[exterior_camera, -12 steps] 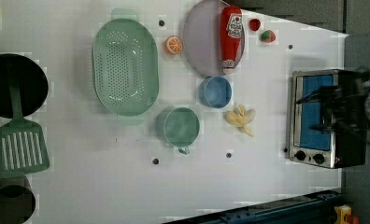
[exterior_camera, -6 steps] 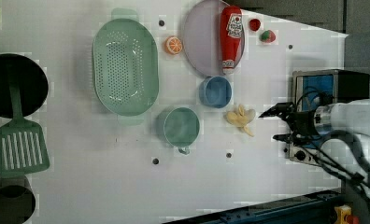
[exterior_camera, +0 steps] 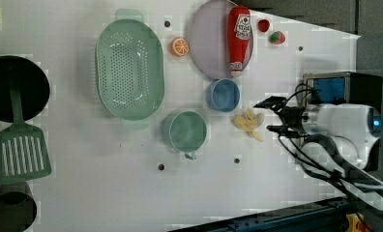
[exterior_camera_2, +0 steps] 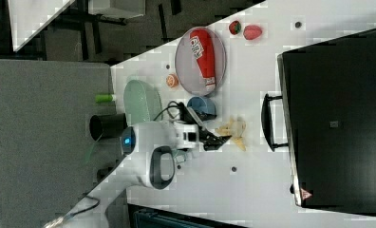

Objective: Pick Banana and place it in mug.

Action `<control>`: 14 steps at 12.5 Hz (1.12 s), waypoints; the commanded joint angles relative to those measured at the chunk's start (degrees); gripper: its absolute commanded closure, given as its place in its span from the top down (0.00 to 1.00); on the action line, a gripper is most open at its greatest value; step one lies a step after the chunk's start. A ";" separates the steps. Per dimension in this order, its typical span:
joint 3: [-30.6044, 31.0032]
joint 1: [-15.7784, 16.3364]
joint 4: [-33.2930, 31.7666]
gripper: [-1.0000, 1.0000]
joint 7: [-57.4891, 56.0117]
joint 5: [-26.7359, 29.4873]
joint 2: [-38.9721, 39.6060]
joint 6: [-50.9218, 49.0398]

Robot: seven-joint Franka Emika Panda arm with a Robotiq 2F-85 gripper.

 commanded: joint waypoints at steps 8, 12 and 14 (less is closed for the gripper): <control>0.40 0.57 -1.06 0.38 -1.69 -0.03 6.02 6.18; -0.12 -0.18 -0.95 0.27 -1.68 -0.02 1.80 4.38; -0.77 -0.34 -0.38 0.27 -1.69 -0.02 -4.34 -1.72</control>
